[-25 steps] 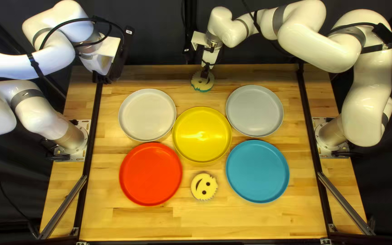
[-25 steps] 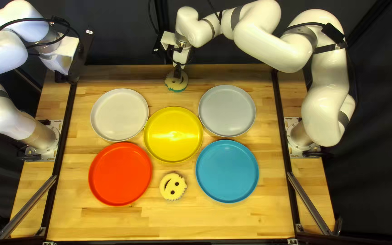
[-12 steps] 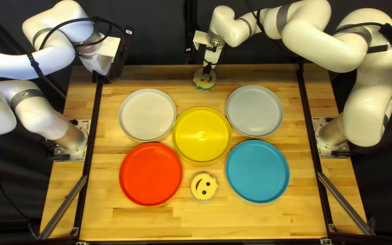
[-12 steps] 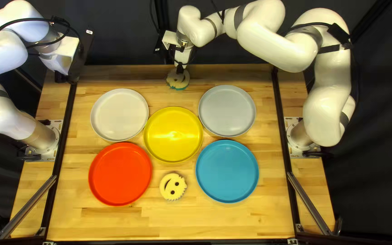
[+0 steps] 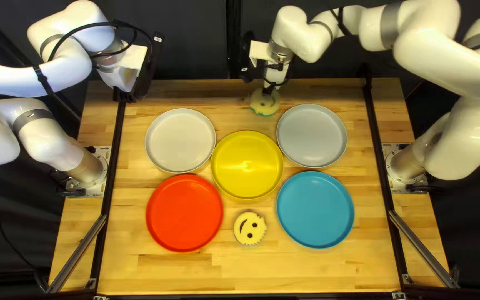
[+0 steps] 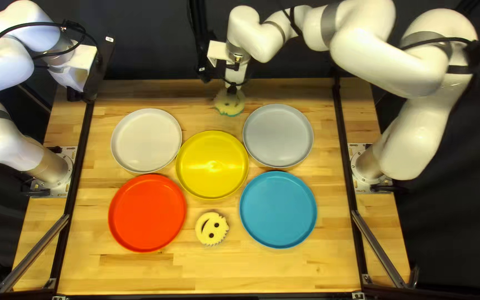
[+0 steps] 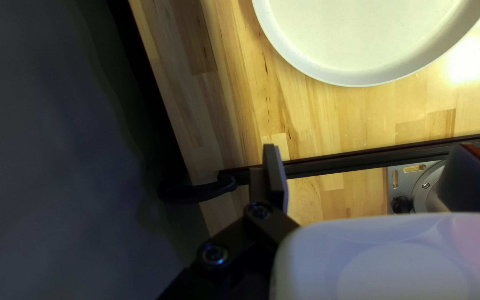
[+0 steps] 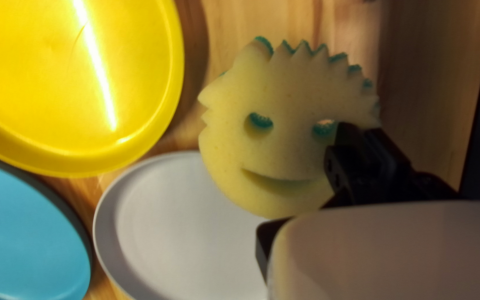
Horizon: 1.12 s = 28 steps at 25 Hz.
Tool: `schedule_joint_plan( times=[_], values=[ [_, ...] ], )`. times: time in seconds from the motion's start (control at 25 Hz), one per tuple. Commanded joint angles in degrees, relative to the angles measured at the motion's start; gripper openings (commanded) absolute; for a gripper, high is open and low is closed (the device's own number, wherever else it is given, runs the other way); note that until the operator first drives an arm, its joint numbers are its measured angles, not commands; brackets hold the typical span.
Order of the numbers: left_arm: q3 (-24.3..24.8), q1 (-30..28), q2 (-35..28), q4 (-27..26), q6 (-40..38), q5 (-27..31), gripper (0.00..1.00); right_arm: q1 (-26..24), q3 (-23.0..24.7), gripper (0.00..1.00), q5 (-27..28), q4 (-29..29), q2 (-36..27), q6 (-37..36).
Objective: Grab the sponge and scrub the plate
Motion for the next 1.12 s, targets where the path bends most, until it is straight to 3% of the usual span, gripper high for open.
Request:
schedule_joint_plan(
  times=[0.04,0.16,0.64,1.12],
  values=[
    [0.0,0.0,0.0,0.0,0.0,0.0,1.0,1.92,6.36,0.0,-2.43,-3.89,-3.51,4.7],
    [0.0,0.0,0.0,0.0,0.0,0.0,1.0,1.74,9.64,0.0,-2.01,-4.65,-6.45,4.77],
    [0.0,0.0,0.0,0.0,0.0,0.0,1.0,1.57,9.81,0.0,-1.61,-4.65,-6.92,4.49],
    [0.0,0.0,0.0,0.0,0.0,0.0,1.0,5.31,19.39,0.0,-6.67,-8.44,-11.95,10.11]
  ],
)
